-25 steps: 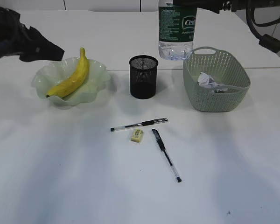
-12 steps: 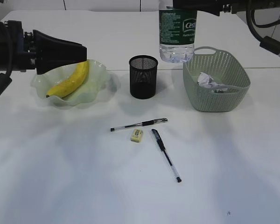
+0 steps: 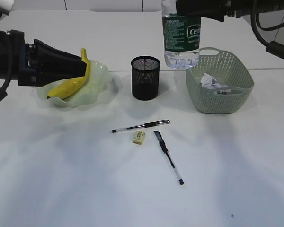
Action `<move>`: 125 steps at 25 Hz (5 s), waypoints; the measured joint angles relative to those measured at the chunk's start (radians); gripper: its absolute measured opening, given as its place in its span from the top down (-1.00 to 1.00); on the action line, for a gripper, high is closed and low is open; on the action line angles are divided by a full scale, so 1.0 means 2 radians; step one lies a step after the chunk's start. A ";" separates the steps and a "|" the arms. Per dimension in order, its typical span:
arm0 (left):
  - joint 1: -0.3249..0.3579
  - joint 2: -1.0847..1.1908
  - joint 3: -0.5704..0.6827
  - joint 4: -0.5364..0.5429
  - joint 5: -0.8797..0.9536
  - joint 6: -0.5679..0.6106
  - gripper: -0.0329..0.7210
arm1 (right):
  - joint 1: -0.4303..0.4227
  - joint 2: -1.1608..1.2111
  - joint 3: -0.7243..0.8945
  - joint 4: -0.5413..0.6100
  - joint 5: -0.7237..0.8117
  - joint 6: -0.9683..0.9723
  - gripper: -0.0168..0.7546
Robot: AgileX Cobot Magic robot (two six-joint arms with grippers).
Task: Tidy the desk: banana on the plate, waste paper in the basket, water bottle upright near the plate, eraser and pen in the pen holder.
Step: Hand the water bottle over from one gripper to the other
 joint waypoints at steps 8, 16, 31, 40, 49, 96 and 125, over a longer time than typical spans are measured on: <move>0.013 0.000 0.000 -0.013 0.060 0.121 0.28 | 0.016 0.000 0.000 -0.004 0.000 -0.025 0.00; 0.061 0.019 0.000 -0.015 0.081 0.143 0.28 | 0.058 0.000 0.000 0.050 0.003 -0.053 0.00; 0.063 0.034 0.000 -0.021 0.081 0.147 0.28 | 0.058 0.000 0.000 0.070 0.001 -0.058 0.00; 0.063 0.034 0.000 -0.044 0.072 0.113 0.21 | 0.071 0.000 0.000 0.071 0.000 -0.058 0.00; 0.030 0.035 0.000 -0.097 0.045 0.110 -0.72 | 0.073 0.000 0.000 0.071 0.000 -0.059 0.00; -0.122 0.044 -0.114 -0.103 -0.067 0.074 -0.79 | 0.075 0.000 0.000 0.071 0.000 -0.060 0.00; -0.137 0.045 -0.130 -0.103 -0.087 0.074 -0.72 | 0.075 0.000 0.000 0.083 0.000 -0.060 0.00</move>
